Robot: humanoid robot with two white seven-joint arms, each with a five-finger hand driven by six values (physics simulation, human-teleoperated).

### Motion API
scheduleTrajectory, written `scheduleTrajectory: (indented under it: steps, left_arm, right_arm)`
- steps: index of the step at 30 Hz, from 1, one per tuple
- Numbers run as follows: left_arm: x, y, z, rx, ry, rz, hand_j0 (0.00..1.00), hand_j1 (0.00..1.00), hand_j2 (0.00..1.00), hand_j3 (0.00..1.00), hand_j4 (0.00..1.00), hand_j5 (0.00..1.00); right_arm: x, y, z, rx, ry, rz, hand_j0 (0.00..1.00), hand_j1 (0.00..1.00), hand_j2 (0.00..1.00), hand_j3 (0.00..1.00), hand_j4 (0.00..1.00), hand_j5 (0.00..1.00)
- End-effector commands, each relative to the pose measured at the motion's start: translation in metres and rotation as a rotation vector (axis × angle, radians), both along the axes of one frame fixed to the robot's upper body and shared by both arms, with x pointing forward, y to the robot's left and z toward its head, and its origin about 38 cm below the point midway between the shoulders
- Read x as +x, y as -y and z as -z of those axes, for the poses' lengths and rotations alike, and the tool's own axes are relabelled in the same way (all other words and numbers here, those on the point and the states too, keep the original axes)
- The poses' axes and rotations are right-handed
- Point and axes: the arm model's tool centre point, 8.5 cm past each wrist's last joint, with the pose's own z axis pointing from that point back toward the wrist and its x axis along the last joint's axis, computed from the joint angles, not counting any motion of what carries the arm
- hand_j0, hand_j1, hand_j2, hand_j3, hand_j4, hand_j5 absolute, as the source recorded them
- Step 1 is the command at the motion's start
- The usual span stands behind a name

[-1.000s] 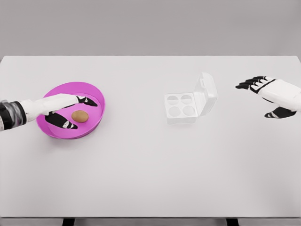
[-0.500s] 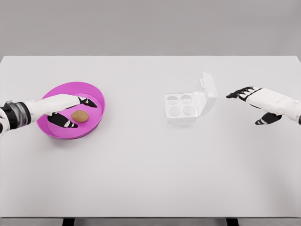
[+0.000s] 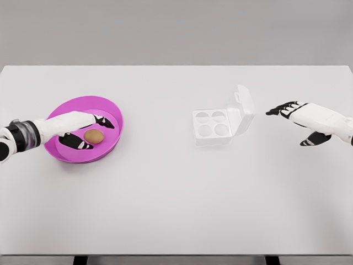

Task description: Pack egg into the box and close the box lid

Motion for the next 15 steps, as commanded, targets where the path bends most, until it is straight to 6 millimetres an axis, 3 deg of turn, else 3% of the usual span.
scheduleTrajectory:
  steps: [1,15]
  left_arm:
    - [-0.0002,0.0004,0.0013,-0.004,-0.004,-0.001,0.76,0.76,0.76,0.76,0.76,0.76]
    - [-0.0006,0.0046,0.0042,-0.013,-0.009,0.004,0.75,0.75,0.75,0.75,0.75,0.75]
  right_arm:
    - [0.0001,0.0002,-0.0008,0.006,0.001,0.002,1.0,1.0,1.0,1.0,1.0,1.0]
    - [-0.0001,0.0023,-0.0026,0.0,0.003,0.004,1.0,1.0,1.0,1.0,1.0,1.0]
